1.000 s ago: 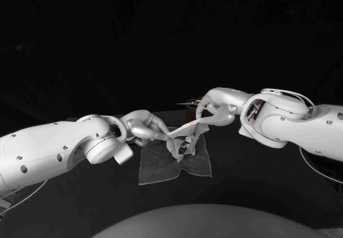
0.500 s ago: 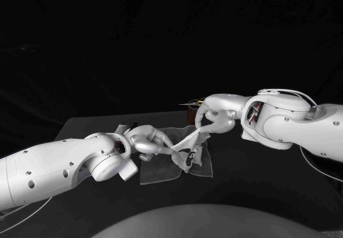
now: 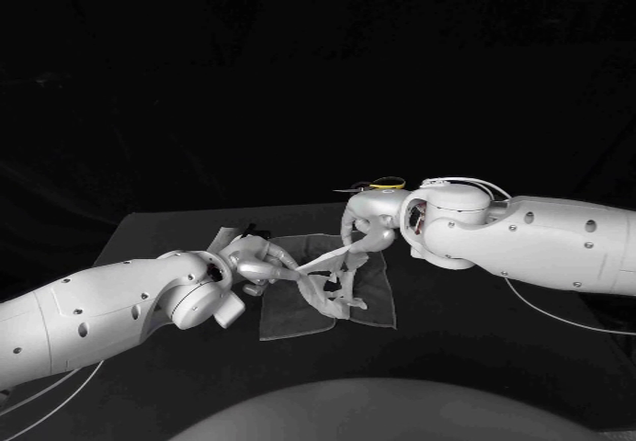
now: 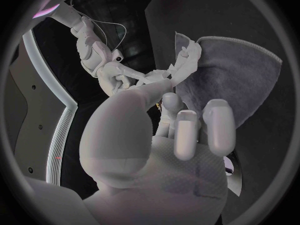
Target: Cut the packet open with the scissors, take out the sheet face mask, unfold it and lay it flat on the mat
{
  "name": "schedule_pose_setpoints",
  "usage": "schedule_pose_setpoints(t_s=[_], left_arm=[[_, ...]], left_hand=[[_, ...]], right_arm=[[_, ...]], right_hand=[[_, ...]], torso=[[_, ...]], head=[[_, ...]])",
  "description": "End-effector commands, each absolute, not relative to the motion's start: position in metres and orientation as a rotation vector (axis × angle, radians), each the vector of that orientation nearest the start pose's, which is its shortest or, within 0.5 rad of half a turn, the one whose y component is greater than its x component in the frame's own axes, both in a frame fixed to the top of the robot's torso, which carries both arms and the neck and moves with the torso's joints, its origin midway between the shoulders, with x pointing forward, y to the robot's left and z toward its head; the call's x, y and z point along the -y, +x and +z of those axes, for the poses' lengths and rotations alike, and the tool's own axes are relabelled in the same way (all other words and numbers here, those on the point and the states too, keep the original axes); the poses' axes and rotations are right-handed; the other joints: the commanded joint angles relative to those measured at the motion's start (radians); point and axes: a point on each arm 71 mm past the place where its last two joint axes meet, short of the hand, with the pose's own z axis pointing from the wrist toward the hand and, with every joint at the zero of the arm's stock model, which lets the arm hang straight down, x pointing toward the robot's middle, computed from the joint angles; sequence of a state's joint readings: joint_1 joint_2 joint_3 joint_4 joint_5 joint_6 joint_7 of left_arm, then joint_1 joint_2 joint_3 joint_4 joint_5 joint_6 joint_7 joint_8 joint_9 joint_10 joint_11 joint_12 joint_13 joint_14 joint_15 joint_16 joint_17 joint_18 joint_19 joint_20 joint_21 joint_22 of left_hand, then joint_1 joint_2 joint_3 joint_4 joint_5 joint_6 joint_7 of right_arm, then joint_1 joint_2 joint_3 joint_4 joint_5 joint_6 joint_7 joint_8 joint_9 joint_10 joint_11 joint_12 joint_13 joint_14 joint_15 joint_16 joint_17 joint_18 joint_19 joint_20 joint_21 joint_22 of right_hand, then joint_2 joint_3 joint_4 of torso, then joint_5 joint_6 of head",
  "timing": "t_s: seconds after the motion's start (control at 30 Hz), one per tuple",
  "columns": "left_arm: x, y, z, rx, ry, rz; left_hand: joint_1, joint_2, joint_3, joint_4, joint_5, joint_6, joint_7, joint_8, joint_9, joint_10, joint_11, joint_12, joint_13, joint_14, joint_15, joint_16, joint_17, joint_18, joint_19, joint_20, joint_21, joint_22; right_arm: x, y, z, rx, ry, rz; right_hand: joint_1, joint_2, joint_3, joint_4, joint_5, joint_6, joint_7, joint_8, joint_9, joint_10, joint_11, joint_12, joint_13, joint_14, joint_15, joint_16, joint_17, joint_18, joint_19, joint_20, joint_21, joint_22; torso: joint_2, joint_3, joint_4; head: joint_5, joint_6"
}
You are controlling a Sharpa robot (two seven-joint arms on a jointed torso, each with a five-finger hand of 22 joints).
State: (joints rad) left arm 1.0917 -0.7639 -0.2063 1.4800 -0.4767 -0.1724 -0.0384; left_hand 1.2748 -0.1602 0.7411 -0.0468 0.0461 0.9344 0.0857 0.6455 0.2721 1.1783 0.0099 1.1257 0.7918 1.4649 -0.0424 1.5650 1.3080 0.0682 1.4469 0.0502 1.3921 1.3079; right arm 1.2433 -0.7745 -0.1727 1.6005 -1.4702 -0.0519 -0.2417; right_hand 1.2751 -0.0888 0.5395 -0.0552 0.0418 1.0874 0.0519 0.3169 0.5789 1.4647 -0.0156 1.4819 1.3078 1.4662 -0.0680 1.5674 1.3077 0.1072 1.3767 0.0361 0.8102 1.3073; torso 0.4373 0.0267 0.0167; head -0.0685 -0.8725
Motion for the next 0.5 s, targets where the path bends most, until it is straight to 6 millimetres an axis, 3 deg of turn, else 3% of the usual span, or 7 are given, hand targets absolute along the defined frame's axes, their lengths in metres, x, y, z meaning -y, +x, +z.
schedule_pose_setpoints(t_s=[0.03, 0.3, 0.5], left_arm=[[-0.181, 0.435, -0.316, -2.229, -0.837, -1.051], [-0.191, 0.459, -0.326, -2.238, -0.89, -0.938], [-0.192, 0.468, -0.328, -2.263, -0.895, -0.874]], left_hand=[[-0.004, 0.004, 0.003, 0.0, 0.005, 0.006, 0.004, 0.007, 0.023, 0.005, 0.001, -0.005, -0.003, 0.106, -0.006, 0.006, 0.263, -0.014, 0.008, 0.0, 0.003, 0.105], [-0.004, 0.004, 0.003, 0.001, 0.005, 0.005, 0.004, 0.007, 0.023, 0.005, 0.001, -0.005, -0.003, 0.106, -0.006, 0.006, 0.263, -0.014, 0.007, 0.0, 0.0, 0.102], [-0.005, 0.005, 0.004, 0.001, 0.005, 0.004, 0.004, 0.007, 0.023, 0.003, 0.001, -0.007, -0.006, 0.106, -0.006, 0.006, 0.263, -0.013, 0.006, 0.0, -0.001, 0.101]], right_arm=[[0.146, 0.462, -0.232, -1.942, -0.393, 0.549], [0.126, 0.486, -0.273, -1.942, -0.364, 0.531], [0.117, 0.494, -0.287, -1.932, -0.348, 0.527]], right_hand=[[-0.006, 0.004, 0.005, 0.0, 0.007, 0.004, 0.001, 0.007, 0.001, 0.077, -0.006, -0.005, 0.197, 0.105, -0.007, 0.003, 0.263, 0.012, 0.002, -0.001, -0.003, 0.101], [-0.006, 0.006, 0.007, 0.0, 0.007, 0.003, 0.001, 0.006, 0.0, 0.076, -0.006, -0.006, 0.196, 0.105, -0.007, 0.003, 0.263, 0.013, 0.001, -0.001, -0.01, 0.1], [-0.006, 0.006, 0.008, 0.0, 0.007, 0.003, 0.002, 0.006, 0.0, 0.076, -0.005, -0.009, 0.194, 0.105, -0.007, 0.003, 0.263, 0.014, 0.0, -0.001, -0.014, 0.099]], torso=[[0.007, -0.0028, 0.0005], [0.019, -0.0034, -0.0002], [0.025, -0.0033, 0.0005]], head=[[0.001, 0.0], [0.003, 0.0], [0.005, 0.0]])
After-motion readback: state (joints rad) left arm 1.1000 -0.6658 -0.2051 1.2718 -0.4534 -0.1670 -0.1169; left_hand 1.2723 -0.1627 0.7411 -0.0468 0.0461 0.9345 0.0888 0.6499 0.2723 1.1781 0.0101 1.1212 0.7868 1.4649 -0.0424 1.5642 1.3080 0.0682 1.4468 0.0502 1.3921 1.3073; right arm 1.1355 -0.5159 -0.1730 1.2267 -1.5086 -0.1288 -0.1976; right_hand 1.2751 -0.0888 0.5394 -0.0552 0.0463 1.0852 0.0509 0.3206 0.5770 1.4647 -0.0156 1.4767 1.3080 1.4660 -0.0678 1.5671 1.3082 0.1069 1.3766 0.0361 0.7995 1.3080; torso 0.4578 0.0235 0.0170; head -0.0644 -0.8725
